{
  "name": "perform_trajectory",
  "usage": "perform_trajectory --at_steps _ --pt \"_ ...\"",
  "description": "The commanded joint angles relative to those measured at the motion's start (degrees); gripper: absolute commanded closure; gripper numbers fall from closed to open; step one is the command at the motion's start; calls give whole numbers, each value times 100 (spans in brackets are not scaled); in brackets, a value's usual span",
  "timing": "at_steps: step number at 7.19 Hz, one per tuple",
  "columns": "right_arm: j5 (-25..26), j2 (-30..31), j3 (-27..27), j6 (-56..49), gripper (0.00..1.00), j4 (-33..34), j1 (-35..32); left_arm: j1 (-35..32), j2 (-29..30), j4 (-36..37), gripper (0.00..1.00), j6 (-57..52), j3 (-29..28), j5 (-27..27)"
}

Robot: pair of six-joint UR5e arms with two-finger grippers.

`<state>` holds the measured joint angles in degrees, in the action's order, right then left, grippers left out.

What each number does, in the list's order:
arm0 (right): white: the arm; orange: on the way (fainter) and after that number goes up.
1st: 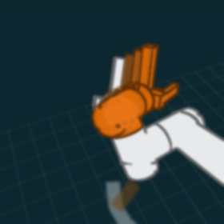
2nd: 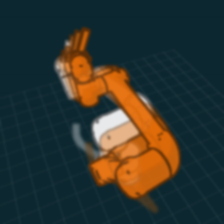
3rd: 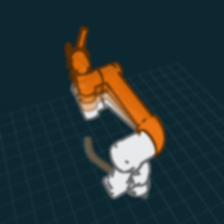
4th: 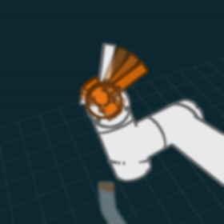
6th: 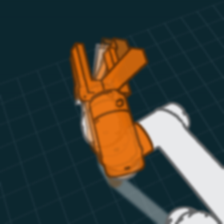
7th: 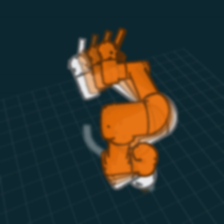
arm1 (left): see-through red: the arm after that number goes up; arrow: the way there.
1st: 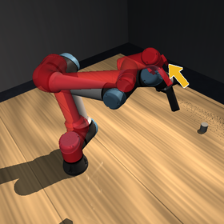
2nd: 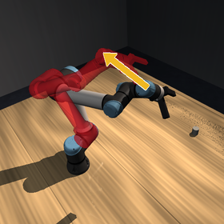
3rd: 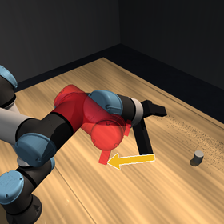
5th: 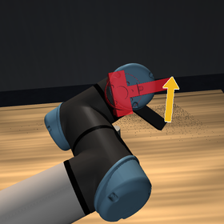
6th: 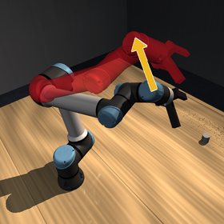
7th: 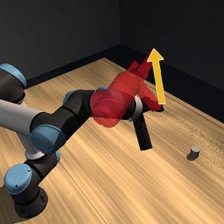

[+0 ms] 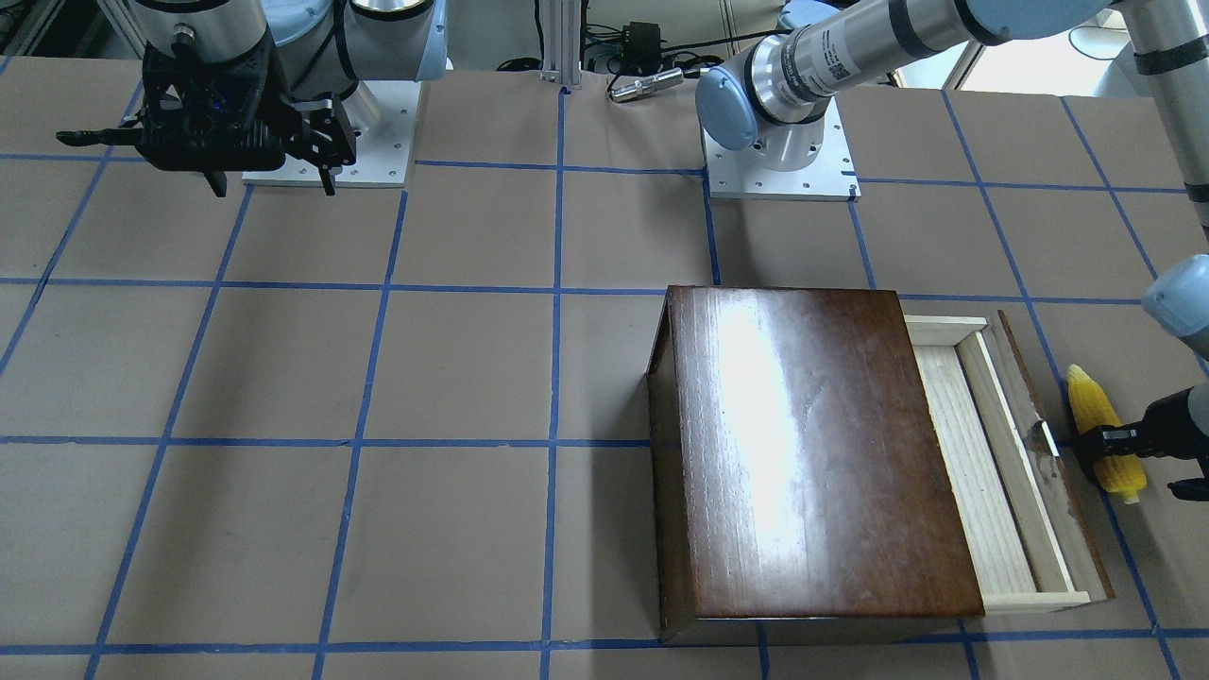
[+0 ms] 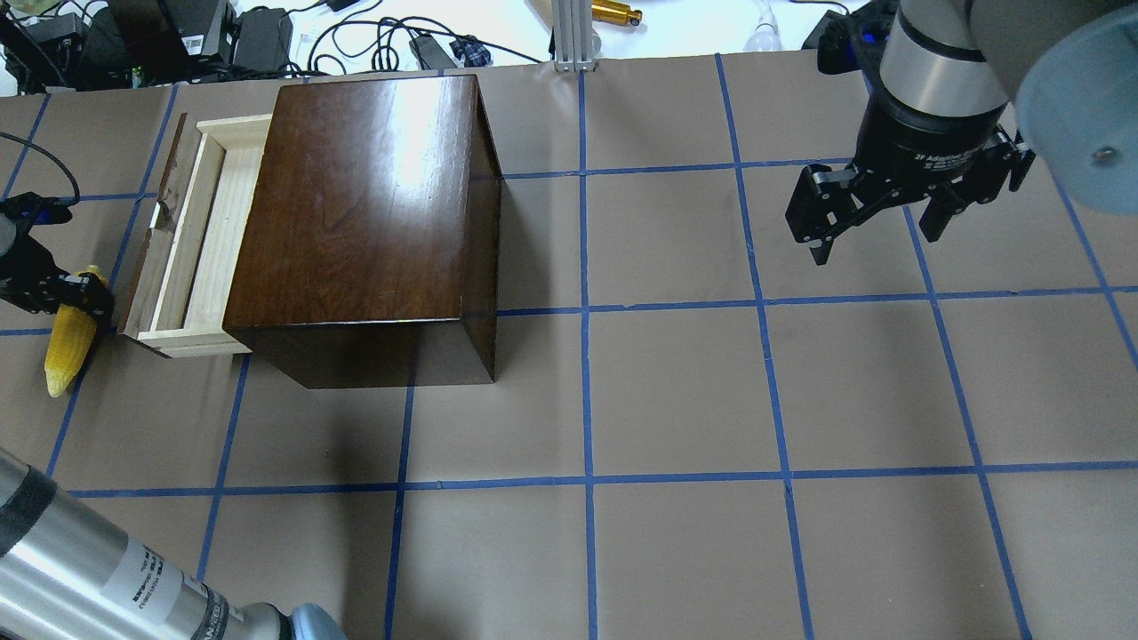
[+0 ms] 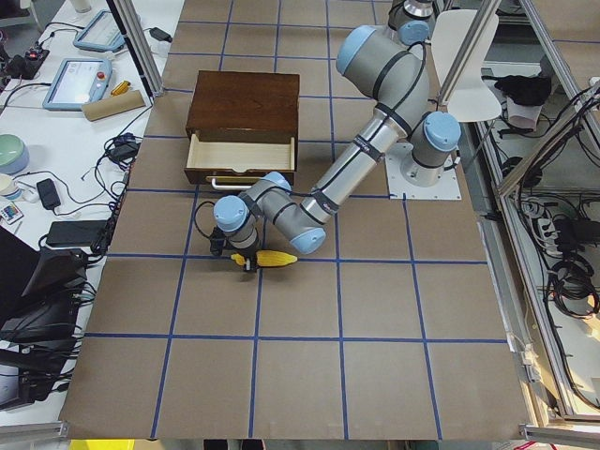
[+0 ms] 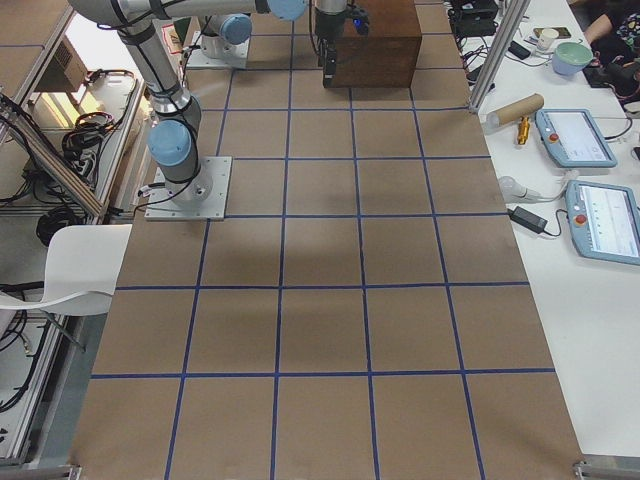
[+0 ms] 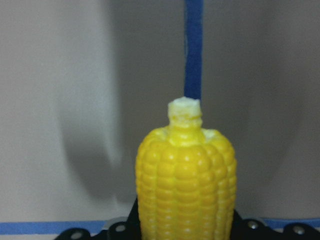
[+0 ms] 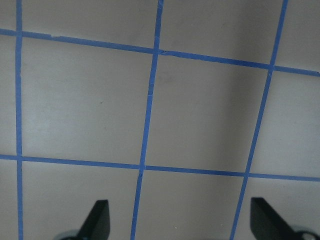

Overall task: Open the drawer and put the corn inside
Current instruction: 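Lift the corn with the left gripper and carry it over the drawer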

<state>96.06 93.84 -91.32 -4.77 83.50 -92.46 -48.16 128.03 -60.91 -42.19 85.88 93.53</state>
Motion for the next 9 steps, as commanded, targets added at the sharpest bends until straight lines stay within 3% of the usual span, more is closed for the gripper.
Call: perform_trajectory --at_steps 1,5,7,9 --pt "0 3 0 2 0 0 0 0 -6 0 100 9 8 -1" --pt "0 3 0 -6 0 0 0 -96 -215 -104 100 35 -10 -27" --pt "0 -6 0 -6 0 0 0 -280 -837 -1041 100 88 -167 -80" --pt "0 3 0 2 0 0 0 -299 -1418 -2349 100 141 -675 -326"
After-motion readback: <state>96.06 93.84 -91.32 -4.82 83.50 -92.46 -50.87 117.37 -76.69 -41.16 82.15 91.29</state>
